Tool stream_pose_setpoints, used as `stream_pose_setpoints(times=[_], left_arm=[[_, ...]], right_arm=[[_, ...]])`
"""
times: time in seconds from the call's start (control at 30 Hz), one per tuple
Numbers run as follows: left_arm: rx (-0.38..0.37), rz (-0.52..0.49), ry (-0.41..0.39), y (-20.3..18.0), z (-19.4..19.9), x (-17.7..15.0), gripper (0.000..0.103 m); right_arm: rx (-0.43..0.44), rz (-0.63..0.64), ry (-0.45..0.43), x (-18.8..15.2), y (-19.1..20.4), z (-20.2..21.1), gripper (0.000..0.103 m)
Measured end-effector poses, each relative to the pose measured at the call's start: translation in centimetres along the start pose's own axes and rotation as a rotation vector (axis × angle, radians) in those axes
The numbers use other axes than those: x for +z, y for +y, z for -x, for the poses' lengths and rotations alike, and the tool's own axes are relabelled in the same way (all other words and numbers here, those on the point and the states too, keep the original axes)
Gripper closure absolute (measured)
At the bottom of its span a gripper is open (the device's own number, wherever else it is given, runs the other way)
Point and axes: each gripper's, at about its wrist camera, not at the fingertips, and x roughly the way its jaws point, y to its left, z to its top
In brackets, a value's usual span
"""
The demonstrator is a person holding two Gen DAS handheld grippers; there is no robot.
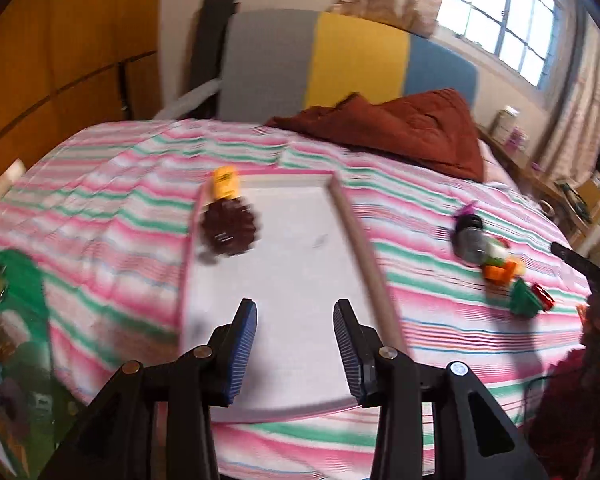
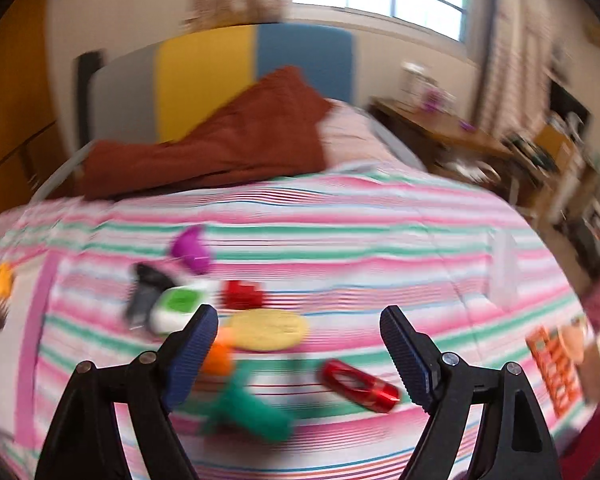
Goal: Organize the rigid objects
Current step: 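Reach left gripper back to the pile and grasp the black-lidded clear jar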
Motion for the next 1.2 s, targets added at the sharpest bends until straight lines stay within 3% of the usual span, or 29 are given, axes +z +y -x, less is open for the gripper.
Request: stream_pose_setpoints(times=[0.07,0.17,0.43,0.67,0.9,1.0,1.07,1.2], left_arm=[[-0.022,-0.050,0.003,-2.0,-0.4,0.5,0.063],[-0.079,-0.093,0.033,-5.2,-1.7,1.3,0.063],[-0.182,-0.202,0.120,-13.7,-7.2,3.1,0.063],[-0.248,-0.139,0.243,-17.1,-12.6,5.2,0.061],[-0.337,-0.068,0.279,-18.9,-16.3,8.0,0.060],[-0.344,-0.068,0.279,-19.7,-17.4,8.7,0.055],[-0.386,-0.076,0.281,-20.8,-18.0,8.9,0.053],[-0.367,-0.123,0.290,-22.7,-19.9,9.1,0.051]], right_arm=[[-0.013,-0.118,0.043,-0.1,-2.4,-0.8,0.019],[0.039,-0.242,0.038,0.1,-4.3,-0.9,0.018],[0.083,-0.294,0.035,0.3,-4.9,-0.6,0.014],[0.126,-0.358,0.033,0.1,-5.8,-0.3,0.012],[0.158,-0.396,0.055,0.0,-6.2,-0.7,0.011],[0.164,-0.396,0.059,0.0,-6.1,-0.8,0.011],[0.170,-0.393,0.061,0.0,-6.0,-0.8,0.011],[0.176,-0.390,0.060,0.0,-5.9,-0.8,0.011]])
